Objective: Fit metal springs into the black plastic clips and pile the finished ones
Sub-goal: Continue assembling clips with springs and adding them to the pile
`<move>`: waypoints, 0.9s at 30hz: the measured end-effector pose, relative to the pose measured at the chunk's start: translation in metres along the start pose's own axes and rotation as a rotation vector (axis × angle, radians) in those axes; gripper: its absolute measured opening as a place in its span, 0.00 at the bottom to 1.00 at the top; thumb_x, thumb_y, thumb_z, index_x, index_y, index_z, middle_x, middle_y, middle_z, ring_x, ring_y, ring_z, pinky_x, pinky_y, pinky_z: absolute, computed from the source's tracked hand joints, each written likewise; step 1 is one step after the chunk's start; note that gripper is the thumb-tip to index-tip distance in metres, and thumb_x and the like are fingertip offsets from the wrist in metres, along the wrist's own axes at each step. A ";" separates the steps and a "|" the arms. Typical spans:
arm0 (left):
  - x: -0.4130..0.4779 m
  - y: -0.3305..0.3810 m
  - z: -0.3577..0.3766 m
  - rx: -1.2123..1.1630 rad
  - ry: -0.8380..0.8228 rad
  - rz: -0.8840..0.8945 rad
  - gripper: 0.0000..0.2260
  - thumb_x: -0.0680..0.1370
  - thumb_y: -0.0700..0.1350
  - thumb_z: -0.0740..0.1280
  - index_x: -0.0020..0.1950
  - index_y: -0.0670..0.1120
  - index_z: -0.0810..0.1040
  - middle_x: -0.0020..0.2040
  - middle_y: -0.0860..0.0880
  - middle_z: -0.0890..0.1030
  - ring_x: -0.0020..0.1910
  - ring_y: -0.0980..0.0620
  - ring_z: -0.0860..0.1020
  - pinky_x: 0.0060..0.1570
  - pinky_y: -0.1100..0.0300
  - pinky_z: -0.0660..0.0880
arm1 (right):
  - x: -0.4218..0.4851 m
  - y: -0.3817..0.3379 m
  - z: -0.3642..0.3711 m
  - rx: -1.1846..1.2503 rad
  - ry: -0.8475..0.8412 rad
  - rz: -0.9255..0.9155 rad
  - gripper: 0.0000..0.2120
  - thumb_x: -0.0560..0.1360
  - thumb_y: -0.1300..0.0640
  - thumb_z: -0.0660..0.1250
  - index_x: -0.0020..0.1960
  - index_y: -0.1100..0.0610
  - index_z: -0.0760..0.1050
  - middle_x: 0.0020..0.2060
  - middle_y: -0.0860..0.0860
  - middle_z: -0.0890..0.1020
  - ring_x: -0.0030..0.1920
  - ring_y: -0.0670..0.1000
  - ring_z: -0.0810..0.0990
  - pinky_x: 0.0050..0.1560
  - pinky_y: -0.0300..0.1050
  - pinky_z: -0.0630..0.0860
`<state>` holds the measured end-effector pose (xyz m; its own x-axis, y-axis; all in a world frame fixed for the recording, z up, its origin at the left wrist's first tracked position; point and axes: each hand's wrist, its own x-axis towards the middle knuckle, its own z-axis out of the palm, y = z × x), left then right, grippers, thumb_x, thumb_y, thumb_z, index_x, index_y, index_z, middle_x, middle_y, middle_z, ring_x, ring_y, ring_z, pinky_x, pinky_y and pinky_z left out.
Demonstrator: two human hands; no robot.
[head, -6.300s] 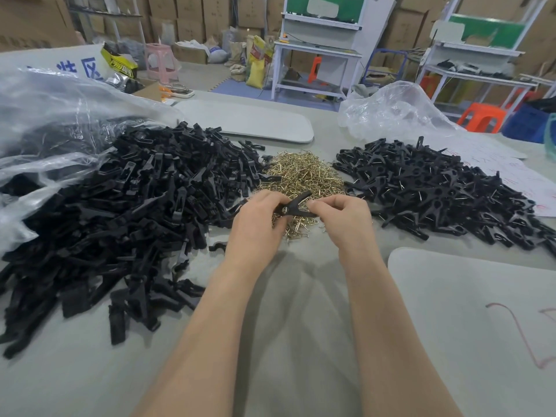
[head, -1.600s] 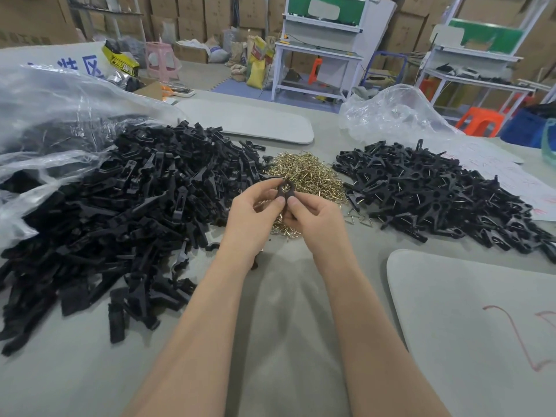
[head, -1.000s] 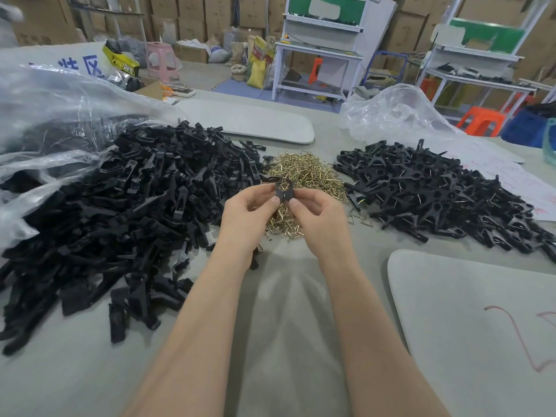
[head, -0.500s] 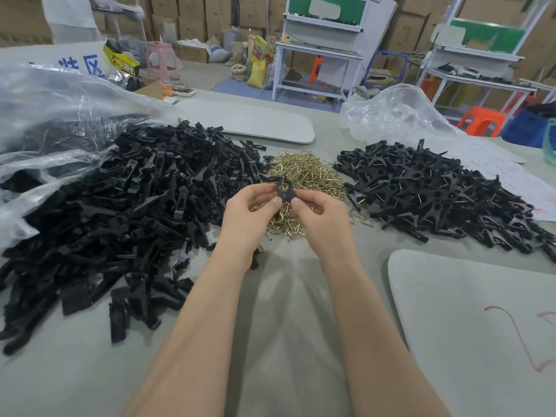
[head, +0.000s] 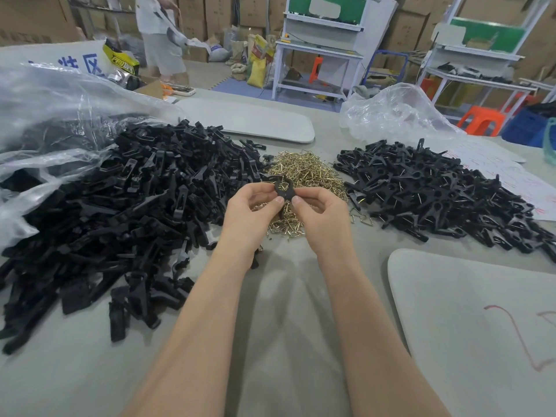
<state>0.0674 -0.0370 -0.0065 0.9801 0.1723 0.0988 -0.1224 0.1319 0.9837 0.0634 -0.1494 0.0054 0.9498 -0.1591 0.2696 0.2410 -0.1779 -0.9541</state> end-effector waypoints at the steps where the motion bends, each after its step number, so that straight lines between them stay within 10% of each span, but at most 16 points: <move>1: 0.000 0.000 0.000 0.000 0.002 -0.002 0.09 0.75 0.38 0.70 0.51 0.50 0.77 0.46 0.53 0.81 0.46 0.56 0.80 0.50 0.61 0.77 | 0.000 0.000 0.000 0.002 0.000 0.000 0.09 0.75 0.65 0.67 0.44 0.52 0.77 0.39 0.45 0.81 0.37 0.35 0.78 0.42 0.29 0.74; 7: 0.001 0.000 0.000 -0.031 0.004 -0.006 0.09 0.75 0.37 0.69 0.50 0.50 0.78 0.44 0.54 0.82 0.38 0.62 0.80 0.42 0.66 0.76 | 0.001 0.000 -0.003 0.028 0.040 0.015 0.08 0.75 0.65 0.67 0.45 0.52 0.78 0.39 0.45 0.82 0.39 0.40 0.79 0.43 0.30 0.74; 19: -0.003 0.003 0.001 0.005 0.000 0.015 0.09 0.75 0.39 0.70 0.51 0.51 0.78 0.49 0.51 0.82 0.53 0.51 0.80 0.60 0.50 0.76 | 0.002 -0.001 -0.002 0.062 0.048 0.053 0.09 0.75 0.66 0.67 0.43 0.52 0.78 0.39 0.50 0.82 0.43 0.47 0.80 0.51 0.42 0.78; 27: -0.003 0.002 0.000 0.019 -0.016 0.025 0.08 0.76 0.39 0.69 0.51 0.52 0.78 0.48 0.52 0.82 0.50 0.54 0.80 0.56 0.56 0.77 | 0.000 -0.002 -0.001 0.067 -0.009 0.058 0.09 0.75 0.66 0.67 0.42 0.52 0.78 0.37 0.47 0.81 0.38 0.41 0.78 0.42 0.31 0.74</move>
<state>0.0645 -0.0374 -0.0047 0.9791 0.1600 0.1259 -0.1444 0.1094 0.9835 0.0623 -0.1503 0.0079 0.9642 -0.1586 0.2126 0.1980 -0.1034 -0.9747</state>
